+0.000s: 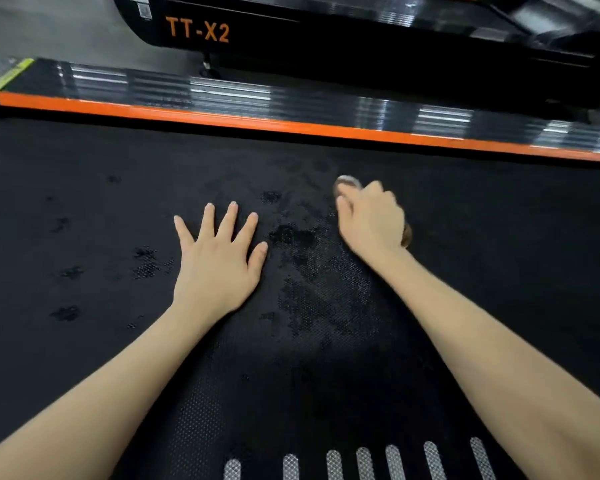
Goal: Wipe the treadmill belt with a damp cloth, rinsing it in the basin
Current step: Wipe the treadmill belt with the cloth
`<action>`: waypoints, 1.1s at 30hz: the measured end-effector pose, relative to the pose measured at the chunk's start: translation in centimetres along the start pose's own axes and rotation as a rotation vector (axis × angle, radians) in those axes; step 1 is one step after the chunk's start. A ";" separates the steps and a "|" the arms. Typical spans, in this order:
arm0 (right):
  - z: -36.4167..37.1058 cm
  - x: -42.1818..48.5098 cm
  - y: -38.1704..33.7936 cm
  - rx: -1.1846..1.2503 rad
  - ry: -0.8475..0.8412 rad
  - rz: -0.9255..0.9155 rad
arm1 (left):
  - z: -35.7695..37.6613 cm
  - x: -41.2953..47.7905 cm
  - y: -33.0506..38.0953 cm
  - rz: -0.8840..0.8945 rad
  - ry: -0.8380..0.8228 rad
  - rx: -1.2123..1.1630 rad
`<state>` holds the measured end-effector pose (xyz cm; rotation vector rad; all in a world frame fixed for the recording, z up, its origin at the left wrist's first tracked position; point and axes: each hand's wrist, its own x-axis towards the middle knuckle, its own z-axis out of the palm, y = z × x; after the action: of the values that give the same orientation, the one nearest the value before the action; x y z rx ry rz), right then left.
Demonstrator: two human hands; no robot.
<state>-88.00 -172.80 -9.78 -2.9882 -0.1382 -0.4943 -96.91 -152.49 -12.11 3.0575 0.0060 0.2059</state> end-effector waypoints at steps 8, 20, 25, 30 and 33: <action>-0.1 -1.2 0.8 0.103 -0.001 -0.334 | -0.2 0.0 0.1 -0.016 -0.003 -0.006; -1.9 -6.3 -1.5 0.294 -0.137 -0.602 | -0.5 -0.2 0.2 -0.017 0.001 -0.047; 0.4 1.6 1.8 0.083 -0.023 -0.211 | -0.6 -0.1 0.2 -0.020 0.010 -0.037; 2.5 4.8 1.1 -0.003 0.059 -0.052 | -1.1 0.0 0.1 -0.026 0.053 -0.137; 2.6 4.7 1.5 0.018 0.054 -0.071 | -3.1 -0.8 -1.2 -0.193 0.213 -0.362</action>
<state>-82.58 -173.67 -10.79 -2.9583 -0.2435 -0.5771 -98.09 -151.03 -9.21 2.6416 0.2468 0.4617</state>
